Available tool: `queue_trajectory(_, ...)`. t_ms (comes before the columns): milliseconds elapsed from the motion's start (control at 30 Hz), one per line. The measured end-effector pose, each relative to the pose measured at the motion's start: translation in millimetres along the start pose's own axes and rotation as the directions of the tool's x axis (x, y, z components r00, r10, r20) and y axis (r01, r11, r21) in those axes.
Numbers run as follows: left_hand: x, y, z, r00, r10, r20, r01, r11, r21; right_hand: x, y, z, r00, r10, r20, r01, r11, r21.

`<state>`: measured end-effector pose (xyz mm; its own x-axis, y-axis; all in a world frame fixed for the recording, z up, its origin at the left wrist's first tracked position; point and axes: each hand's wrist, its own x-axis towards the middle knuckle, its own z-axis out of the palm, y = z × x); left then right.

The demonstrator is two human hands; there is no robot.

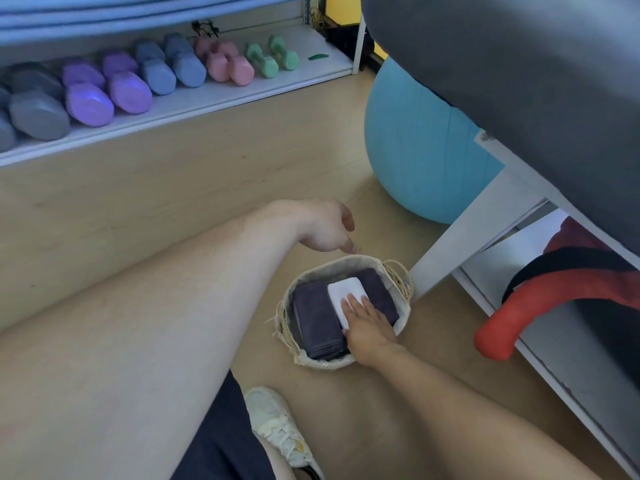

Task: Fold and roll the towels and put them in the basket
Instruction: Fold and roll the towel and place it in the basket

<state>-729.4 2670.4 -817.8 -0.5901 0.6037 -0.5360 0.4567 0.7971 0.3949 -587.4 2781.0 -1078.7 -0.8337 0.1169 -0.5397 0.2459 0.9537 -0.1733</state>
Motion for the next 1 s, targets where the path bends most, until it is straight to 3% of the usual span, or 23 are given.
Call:
queue_trajectory(233,0.0,3.8,0.4,1.000,-0.002,-0.002,0.002,1.000,0.014,5.5,-2.3,-10.6,0.996,0.006,0.089,-0.013,0.997,0.079)
queue_trajectory(333,0.1,6.8,0.0,1.000,0.003,-0.004,-0.003,1.000,0.012,-0.4,-3.6,-17.4,0.990,0.115,-0.078,-0.094,0.968,0.232)
queue_trajectory(400,-0.1,8.4,0.3,1.000,0.012,0.000,-0.012,1.000,0.016,-0.1,-1.3,-16.5,0.938,0.284,-0.199,-0.183,0.893,0.411)
queue_trajectory(467,-1.0,8.8,0.7,1.000,0.017,0.004,-0.017,1.000,0.023,2.2,3.9,-10.4,0.898,0.378,-0.223,-0.216,0.823,0.525)
queue_trajectory(600,-3.2,6.4,0.1,1.000,0.018,0.001,-0.018,0.999,0.041,-0.6,7.7,3.6,0.917,0.366,-0.159,-0.208,0.778,0.593)
queue_trajectory(833,-1.3,7.6,-0.6,1.000,0.009,0.005,-0.009,0.999,0.032,5.5,5.5,-9.1,0.945,0.314,-0.097,-0.204,0.792,0.576)
queue_trajectory(1000,0.3,9.1,0.5,1.000,0.004,0.013,-0.004,1.000,0.024,10.0,6.6,-17.3,0.944,0.331,-0.001,-0.242,0.691,0.681)
